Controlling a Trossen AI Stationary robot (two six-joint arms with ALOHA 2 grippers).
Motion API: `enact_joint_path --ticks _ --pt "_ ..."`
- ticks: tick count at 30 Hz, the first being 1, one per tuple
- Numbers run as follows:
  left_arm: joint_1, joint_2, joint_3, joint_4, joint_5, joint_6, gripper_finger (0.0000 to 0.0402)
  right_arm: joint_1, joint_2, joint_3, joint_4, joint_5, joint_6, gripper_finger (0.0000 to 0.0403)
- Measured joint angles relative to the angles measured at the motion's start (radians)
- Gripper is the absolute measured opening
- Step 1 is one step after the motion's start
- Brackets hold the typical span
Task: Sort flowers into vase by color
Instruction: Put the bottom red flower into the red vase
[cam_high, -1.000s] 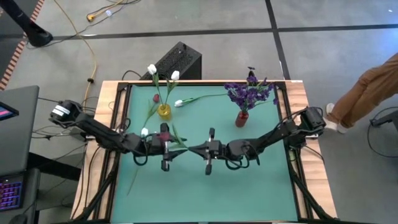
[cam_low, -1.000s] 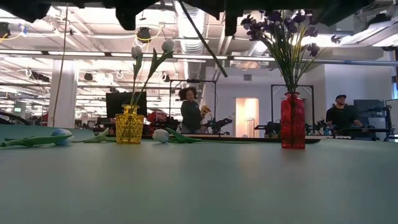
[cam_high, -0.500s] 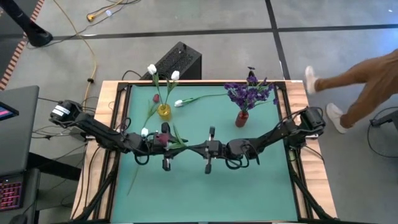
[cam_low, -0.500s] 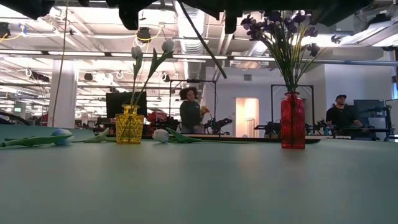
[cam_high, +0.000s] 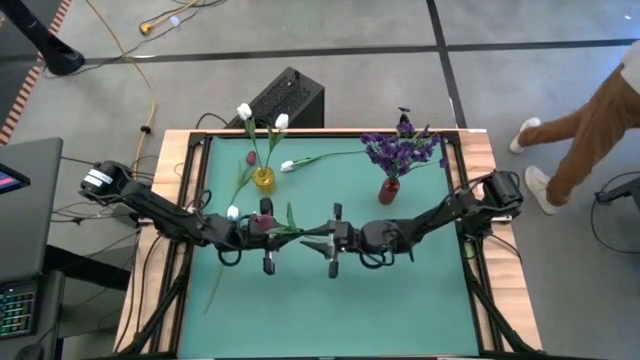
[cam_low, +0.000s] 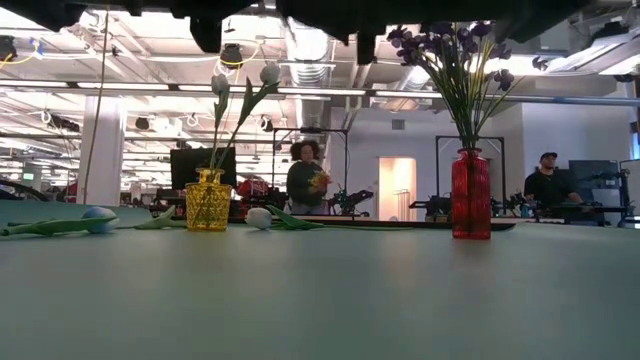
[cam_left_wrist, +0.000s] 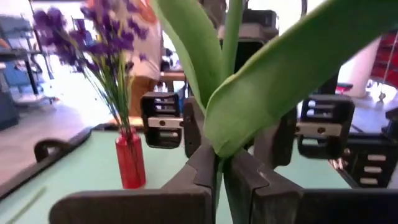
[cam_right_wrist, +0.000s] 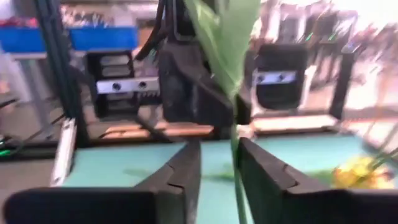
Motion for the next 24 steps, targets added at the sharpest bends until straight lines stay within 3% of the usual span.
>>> enact_joint_path --ticks 6,10,16,24 --pt "0.0 0.0 0.0 -0.068 0.035 -0.047 0.0001 -0.03 0.0 0.128 -0.393 -0.06 0.075 0.0215" --pt "0.0 0.0 0.022 -0.154 0.048 -0.061 0.0 -0.029 0.0 0.179 -0.514 -0.06 0.064 0.0241" --pt "0.0 0.0 0.079 -0.319 0.048 -0.077 0.0 -0.02 0.0 0.202 -0.59 -0.061 0.054 0.024" --pt "0.0 0.0 0.089 -0.327 0.048 -0.067 0.0 -0.021 0.0 0.202 -0.589 -0.059 0.051 0.0213"
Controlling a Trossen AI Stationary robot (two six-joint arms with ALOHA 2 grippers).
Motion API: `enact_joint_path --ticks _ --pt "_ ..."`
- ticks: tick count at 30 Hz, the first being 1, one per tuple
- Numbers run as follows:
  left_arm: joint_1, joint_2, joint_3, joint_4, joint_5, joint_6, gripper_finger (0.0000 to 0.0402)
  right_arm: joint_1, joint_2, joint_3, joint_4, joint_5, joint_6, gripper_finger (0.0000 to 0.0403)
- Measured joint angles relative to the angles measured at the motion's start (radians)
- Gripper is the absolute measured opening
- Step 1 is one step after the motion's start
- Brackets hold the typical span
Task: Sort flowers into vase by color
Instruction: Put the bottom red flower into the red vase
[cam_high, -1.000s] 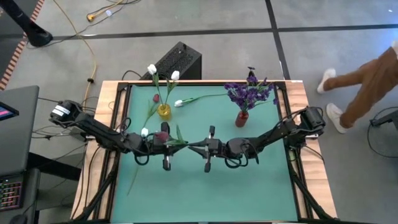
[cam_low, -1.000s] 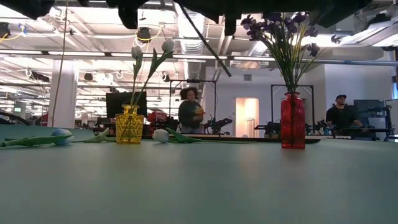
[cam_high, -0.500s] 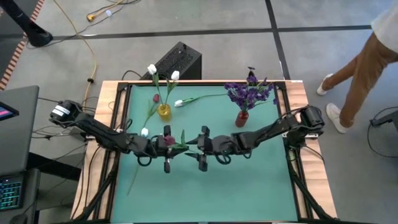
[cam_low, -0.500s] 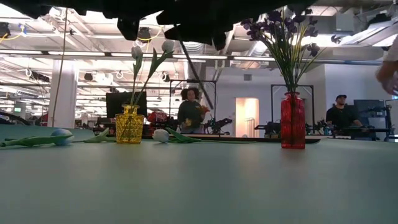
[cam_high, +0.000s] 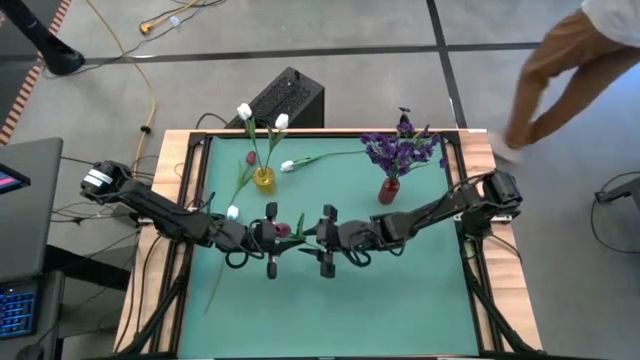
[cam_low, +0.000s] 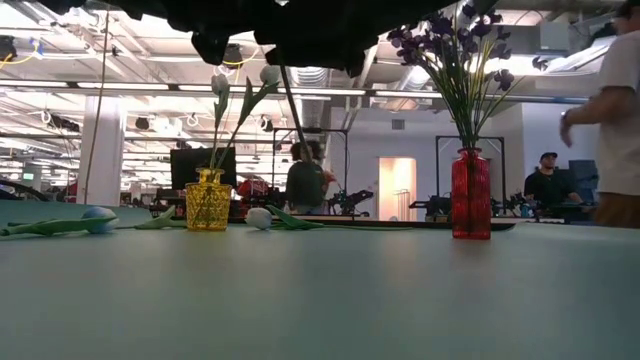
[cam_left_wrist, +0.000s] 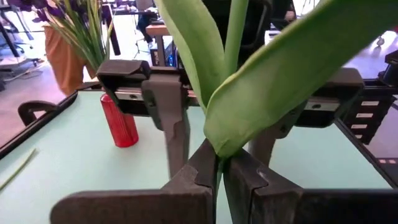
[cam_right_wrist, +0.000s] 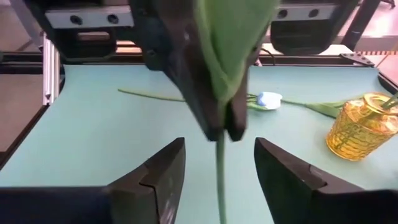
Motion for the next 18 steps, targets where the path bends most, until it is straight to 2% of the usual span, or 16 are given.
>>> enact_joint_path --ticks 6,14,18 --pt "0.0 0.0 0.0 -0.001 0.0 0.0 0.0 0.0 0.0 0.0 -0.016 0.0 0.0 0.0149" --pt "0.0 0.0 0.0 -0.017 -0.001 -0.002 0.0013 0.0 0.0 0.0 -0.017 0.0 -0.001 0.0026" --pt "0.0 0.0 0.0 -0.017 0.028 0.025 0.0041 0.0 0.0 0.0 -0.016 0.0 0.006 0.0022"
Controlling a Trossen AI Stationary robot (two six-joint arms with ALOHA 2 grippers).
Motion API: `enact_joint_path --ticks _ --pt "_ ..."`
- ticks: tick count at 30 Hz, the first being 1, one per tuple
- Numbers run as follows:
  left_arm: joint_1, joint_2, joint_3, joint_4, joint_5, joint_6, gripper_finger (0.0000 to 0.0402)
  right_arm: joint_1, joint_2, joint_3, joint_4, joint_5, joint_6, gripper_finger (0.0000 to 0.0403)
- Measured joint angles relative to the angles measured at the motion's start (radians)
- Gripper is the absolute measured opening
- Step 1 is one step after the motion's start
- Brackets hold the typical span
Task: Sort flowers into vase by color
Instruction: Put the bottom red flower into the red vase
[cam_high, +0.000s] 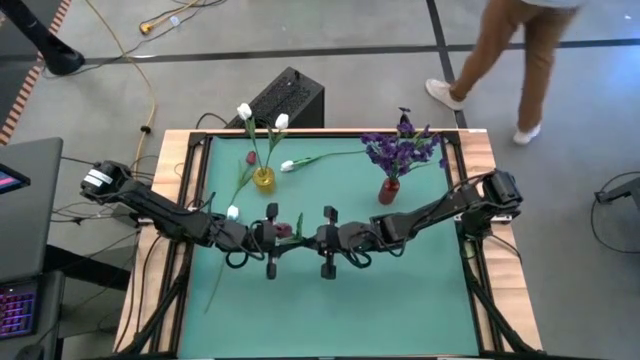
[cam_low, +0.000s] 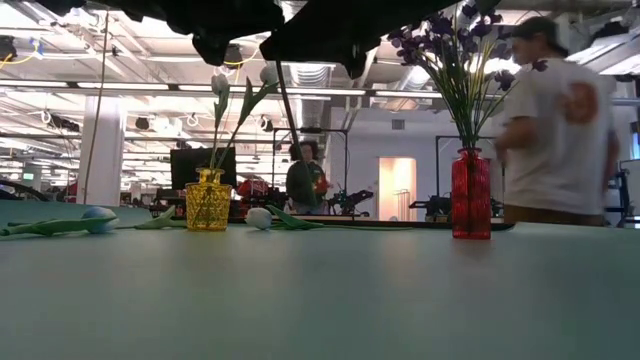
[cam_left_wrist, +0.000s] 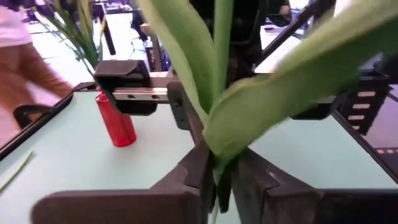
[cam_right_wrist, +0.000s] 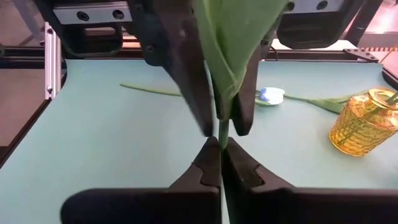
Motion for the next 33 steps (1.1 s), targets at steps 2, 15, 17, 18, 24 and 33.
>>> enact_joint_path --ticks 2,15,17,18,24,33 --pt "0.0 -0.001 0.0 -0.009 0.006 0.002 0.0065 0.0 0.0 0.0 0.0 0.002 0.001 0.0024" --pt "-0.051 -0.185 -0.01 -0.22 -0.113 0.034 0.0226 0.029 -0.067 -0.002 -0.094 0.167 0.018 0.0022" --pt "-0.068 -0.225 -0.038 -0.234 -0.137 0.026 0.0229 0.058 -0.12 -0.026 -0.14 0.229 0.029 0.0022" --pt "-0.075 -0.24 -0.056 -0.233 -0.153 0.019 0.023 0.076 -0.151 -0.045 -0.142 0.265 0.03 0.0022" --pt "-0.098 -0.27 -0.207 -0.068 -0.208 -0.017 0.0231 0.199 -0.384 -0.271 -0.14 0.589 0.152 0.0022" --pt "-0.097 -0.264 -0.368 0.175 -0.214 -0.025 0.0231 0.366 -0.68 -0.463 -0.169 1.028 0.194 0.0022"
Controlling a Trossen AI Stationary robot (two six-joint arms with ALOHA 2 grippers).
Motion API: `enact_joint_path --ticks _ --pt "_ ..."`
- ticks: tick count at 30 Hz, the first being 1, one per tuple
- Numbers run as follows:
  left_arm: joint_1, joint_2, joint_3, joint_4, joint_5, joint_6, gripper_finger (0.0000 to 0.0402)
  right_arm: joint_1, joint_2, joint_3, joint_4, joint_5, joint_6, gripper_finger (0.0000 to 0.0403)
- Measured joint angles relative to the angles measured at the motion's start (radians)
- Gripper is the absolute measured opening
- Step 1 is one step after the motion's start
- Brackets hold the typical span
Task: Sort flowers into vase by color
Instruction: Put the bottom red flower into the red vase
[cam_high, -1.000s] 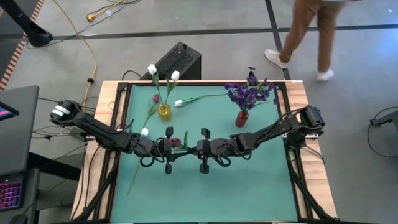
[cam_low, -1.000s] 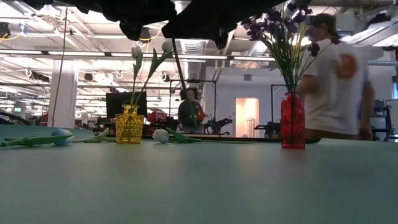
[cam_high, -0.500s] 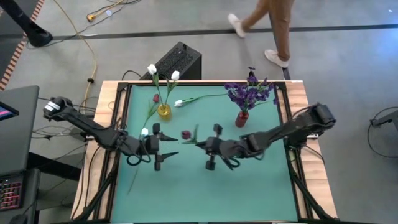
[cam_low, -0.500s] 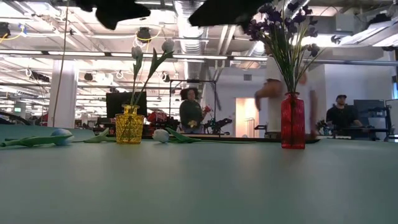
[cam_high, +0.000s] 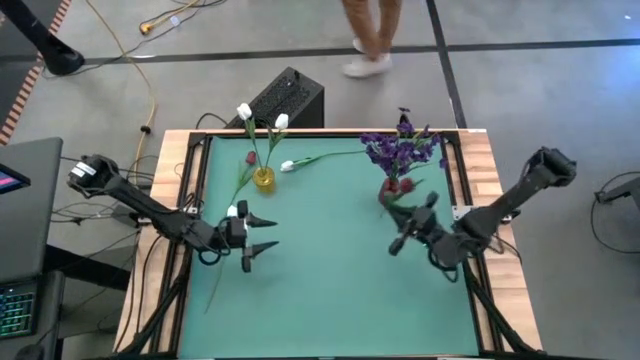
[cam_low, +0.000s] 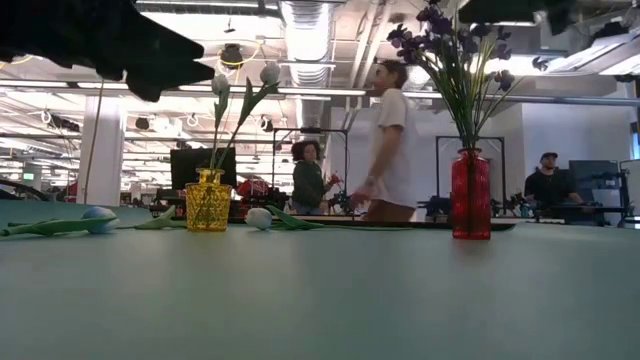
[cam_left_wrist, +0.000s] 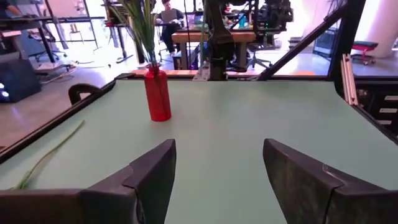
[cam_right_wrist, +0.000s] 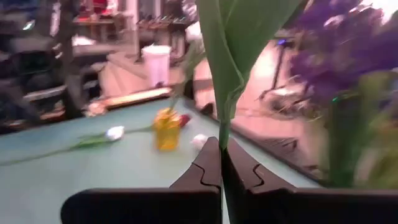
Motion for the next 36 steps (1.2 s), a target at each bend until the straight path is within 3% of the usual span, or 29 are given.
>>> enact_joint_path --ticks 5,8,17,28,36 --pt "0.001 -0.004 -0.007 0.043 0.031 0.009 0.0231 0.028 -0.063 -0.002 -0.077 0.188 -0.04 0.0022" --pt "0.001 -0.004 -0.007 0.049 0.033 0.018 0.0231 0.007 -0.076 -0.002 -0.171 0.247 0.026 0.0022" --pt "0.001 -0.004 -0.007 0.048 0.032 0.024 0.0231 -0.09 -0.072 -0.002 -0.5 0.253 0.453 0.0022" --pt "0.001 -0.003 -0.007 0.046 0.032 0.024 0.0231 -0.206 -0.073 0.001 -0.474 0.253 0.463 0.0022" --pt "0.001 -0.003 -0.007 0.046 0.031 0.036 0.0231 -0.213 -0.074 0.068 -0.47 0.254 0.408 0.0023"
